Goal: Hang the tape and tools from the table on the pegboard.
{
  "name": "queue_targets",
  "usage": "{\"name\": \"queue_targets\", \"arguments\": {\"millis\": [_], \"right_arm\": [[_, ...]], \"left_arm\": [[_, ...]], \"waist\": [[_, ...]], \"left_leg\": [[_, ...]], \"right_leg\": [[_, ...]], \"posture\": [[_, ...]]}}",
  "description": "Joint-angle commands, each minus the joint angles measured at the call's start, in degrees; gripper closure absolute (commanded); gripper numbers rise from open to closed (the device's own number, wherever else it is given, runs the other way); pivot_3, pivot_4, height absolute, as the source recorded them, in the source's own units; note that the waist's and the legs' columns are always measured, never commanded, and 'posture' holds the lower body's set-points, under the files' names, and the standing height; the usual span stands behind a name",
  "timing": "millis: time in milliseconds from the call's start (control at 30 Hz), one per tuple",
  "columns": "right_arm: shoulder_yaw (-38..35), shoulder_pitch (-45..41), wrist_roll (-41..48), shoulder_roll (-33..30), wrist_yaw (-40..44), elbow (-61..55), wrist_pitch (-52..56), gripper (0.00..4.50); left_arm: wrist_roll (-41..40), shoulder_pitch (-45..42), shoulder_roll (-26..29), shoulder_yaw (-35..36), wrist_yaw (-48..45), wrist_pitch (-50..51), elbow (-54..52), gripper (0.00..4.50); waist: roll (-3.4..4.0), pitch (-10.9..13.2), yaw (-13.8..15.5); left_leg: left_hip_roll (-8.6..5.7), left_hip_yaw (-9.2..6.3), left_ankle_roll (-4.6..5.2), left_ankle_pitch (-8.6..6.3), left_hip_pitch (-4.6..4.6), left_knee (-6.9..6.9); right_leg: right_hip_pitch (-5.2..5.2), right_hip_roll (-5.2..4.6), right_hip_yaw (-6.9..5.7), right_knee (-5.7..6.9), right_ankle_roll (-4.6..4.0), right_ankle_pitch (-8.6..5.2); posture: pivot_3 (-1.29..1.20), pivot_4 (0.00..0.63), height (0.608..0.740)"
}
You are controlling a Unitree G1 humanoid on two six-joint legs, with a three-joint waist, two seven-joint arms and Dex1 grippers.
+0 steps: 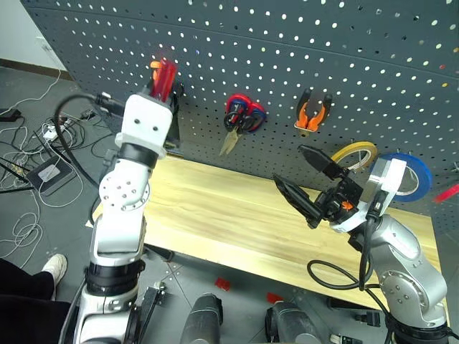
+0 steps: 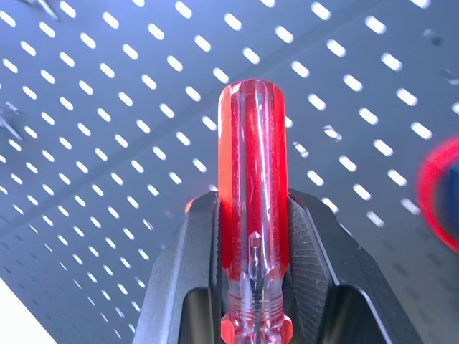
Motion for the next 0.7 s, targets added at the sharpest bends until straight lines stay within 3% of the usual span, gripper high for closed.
{"name": "queue_targets", "arguments": {"millis": [33,400,700], "right_arm": [[-1.3,-2.4,2.9,0.7,-2.6,-1.7,0.3,0.0],[-0.7,-3.5,0.9,-0.2,-6.6,-2.5,0.1,0.0],[-0.2,-2.9,-0.1,-0.6,-8.1,-3.0,0.4,0.0]], "left_arm": [[0.2,-4.7,-0.6,0.1,1.5,-4.2,3.7,3.58],[-1.1,-18.9,-2.5,0.7,4.4,-11.4,20.2,3.58],[-1.1,-23.0,-1.2,2.0,6.6,-15.9,27.1,3.58]], "waist": [[-0.01,0.0,-0.1],[-0.01,-0.2,-0.6],[0.0,-0.6,-1.4]], "left_leg": [[0.0,0.01,0.0,0.0,0.0,0.0],[-0.05,-0.04,0.0,0.0,-0.02,0.05],[-0.05,-0.1,0.0,0.0,-0.01,0.1]], "right_leg": [[0.01,0.02,0.0,0.01,0.0,0.0],[0.01,0.05,-0.12,0.17,0.0,0.0],[0.0,0.07,-0.18,0.3,0.0,0.0]], "posture": [[0.01,0.133,0.74],[-0.03,0.133,0.74],[-0.04,0.138,0.74]]}}
